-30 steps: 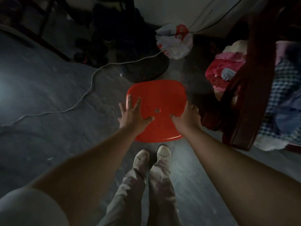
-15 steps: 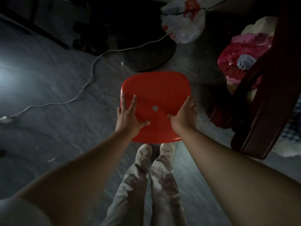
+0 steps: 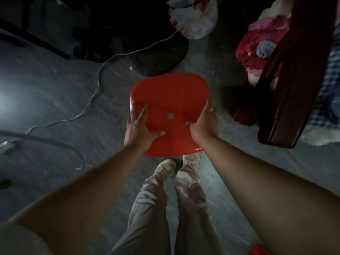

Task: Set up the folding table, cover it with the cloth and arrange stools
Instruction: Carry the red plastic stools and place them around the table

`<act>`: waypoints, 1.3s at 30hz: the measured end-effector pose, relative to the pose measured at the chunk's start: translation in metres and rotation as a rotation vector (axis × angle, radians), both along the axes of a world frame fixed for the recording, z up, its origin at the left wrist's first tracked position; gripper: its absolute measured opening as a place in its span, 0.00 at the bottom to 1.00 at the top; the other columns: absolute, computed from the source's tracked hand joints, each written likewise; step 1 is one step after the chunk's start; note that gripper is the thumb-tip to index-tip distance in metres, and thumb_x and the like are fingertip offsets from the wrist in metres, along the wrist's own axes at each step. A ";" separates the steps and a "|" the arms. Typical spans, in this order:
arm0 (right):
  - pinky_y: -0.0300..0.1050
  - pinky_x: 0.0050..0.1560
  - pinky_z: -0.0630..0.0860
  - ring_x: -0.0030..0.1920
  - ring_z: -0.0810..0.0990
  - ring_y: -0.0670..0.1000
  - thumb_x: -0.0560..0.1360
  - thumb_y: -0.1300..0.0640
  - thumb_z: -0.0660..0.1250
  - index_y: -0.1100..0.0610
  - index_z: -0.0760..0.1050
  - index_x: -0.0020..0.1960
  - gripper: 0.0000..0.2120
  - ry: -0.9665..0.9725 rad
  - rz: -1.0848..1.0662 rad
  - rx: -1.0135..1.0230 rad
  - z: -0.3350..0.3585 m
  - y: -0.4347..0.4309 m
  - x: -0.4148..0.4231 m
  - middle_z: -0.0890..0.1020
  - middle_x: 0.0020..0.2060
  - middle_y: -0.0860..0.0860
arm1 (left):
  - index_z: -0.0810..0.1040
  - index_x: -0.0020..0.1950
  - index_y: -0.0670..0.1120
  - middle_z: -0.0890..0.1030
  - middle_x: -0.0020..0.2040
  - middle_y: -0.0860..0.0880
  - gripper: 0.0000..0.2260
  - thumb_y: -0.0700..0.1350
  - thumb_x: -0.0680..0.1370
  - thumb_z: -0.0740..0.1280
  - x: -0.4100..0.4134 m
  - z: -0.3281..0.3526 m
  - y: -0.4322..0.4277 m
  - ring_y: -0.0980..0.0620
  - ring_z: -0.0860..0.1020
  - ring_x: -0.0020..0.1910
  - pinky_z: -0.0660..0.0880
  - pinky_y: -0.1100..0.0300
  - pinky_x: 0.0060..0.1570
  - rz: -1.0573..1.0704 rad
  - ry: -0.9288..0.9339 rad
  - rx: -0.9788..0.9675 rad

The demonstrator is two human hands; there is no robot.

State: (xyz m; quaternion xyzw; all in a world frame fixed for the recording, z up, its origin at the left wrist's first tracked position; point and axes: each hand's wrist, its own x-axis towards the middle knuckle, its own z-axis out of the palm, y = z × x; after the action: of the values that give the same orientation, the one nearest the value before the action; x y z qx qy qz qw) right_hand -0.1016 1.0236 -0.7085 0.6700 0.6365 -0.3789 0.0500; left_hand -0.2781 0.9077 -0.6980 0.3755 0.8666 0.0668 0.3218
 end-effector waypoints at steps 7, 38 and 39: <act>0.59 0.73 0.64 0.74 0.63 0.62 0.71 0.56 0.75 0.58 0.47 0.79 0.48 0.033 -0.100 0.013 0.087 -0.072 0.021 0.61 0.75 0.62 | 0.49 0.82 0.61 0.37 0.82 0.58 0.53 0.63 0.65 0.78 0.011 0.084 -0.054 0.37 0.63 0.75 0.72 0.41 0.66 -0.104 -0.021 0.003; 0.52 0.66 0.70 0.66 0.72 0.62 0.68 0.54 0.78 0.59 0.58 0.76 0.43 0.053 -1.179 0.169 0.287 -0.573 0.255 0.71 0.68 0.60 | 0.59 0.81 0.55 0.39 0.83 0.53 0.51 0.56 0.64 0.82 0.253 0.263 -0.338 0.43 0.52 0.81 0.62 0.44 0.75 -1.152 -0.078 0.183; 0.53 0.66 0.71 0.66 0.72 0.62 0.68 0.54 0.77 0.59 0.58 0.75 0.43 0.047 -1.208 0.167 0.291 -0.595 0.262 0.71 0.68 0.60 | 0.59 0.81 0.55 0.39 0.83 0.52 0.51 0.55 0.64 0.83 0.264 0.265 -0.354 0.43 0.52 0.81 0.62 0.44 0.76 -1.183 -0.099 0.178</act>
State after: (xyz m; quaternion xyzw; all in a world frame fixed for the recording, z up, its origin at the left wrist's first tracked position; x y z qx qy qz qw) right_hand 0.1601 0.4284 -0.4179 0.9057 0.1722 -0.3037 -0.2405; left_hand -0.0139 0.5540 -0.4330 0.8159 0.4856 -0.0339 0.3119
